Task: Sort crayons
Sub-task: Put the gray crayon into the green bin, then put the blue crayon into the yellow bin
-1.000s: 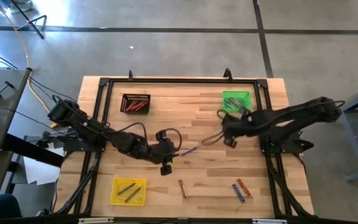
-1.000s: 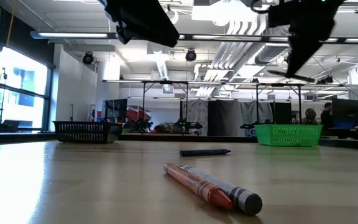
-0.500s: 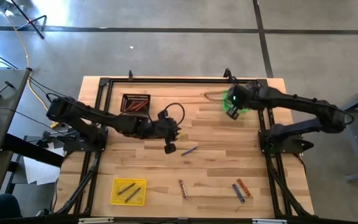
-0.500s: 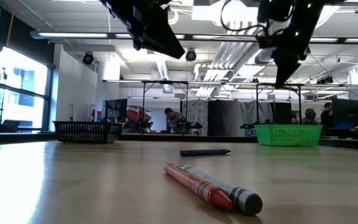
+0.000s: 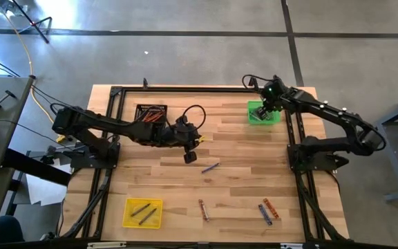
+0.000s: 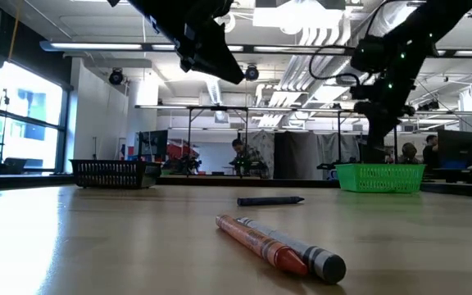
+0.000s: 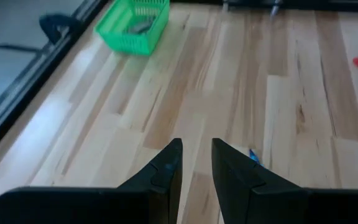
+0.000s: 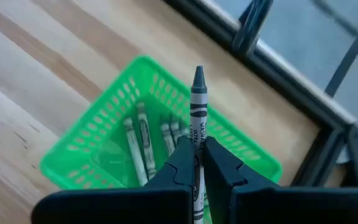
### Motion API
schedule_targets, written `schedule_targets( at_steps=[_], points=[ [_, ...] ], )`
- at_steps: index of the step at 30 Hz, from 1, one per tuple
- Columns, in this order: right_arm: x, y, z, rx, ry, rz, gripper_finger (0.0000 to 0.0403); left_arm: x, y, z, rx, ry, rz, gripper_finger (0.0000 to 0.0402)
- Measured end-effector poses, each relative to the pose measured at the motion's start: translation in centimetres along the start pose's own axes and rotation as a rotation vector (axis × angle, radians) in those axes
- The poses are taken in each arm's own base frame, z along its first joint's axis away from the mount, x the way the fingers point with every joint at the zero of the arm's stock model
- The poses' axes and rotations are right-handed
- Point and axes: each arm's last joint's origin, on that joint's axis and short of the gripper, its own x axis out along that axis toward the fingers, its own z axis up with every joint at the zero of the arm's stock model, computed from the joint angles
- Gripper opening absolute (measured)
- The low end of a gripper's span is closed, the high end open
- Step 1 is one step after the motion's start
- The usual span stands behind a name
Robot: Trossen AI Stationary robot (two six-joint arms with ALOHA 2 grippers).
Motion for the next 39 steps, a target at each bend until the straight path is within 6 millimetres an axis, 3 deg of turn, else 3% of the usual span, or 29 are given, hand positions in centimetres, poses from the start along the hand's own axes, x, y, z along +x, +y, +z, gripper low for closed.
schedule_targets(
  at_steps=[9, 25, 29, 34, 39],
  points=[
    [1.3, -0.3, -1.8, 0.073, 0.06, 0.023, 0.0006, 0.1, -0.2, 0.3, 0.047, -0.036, -0.006, 0.0072],
    [1.5, -0.3, -1.6, 0.083, 0.031, 0.034, 0.0092, 0.1, -0.2, 0.4, 0.044, -0.043, -0.008, 0.0072],
    [0.8, 0.1, -1.6, 0.117, 0.094, 0.204, 0.0093, 0.1, -0.2, 0.4, 0.037, -0.043, -0.008, 0.0072],
    [-0.6, 1.6, -2.4, 0.123, 0.261, 0.561, 0.0093, 0.1, -0.2, 0.4, 0.0, -0.042, -0.01, 0.0072],
    [-1.7, 4.6, -3.8, 0.028, 0.4, 0.529, 0.0094, 0.1, -0.2, 0.3, -0.01, -0.039, -0.01, 0.0072]
  ],
)
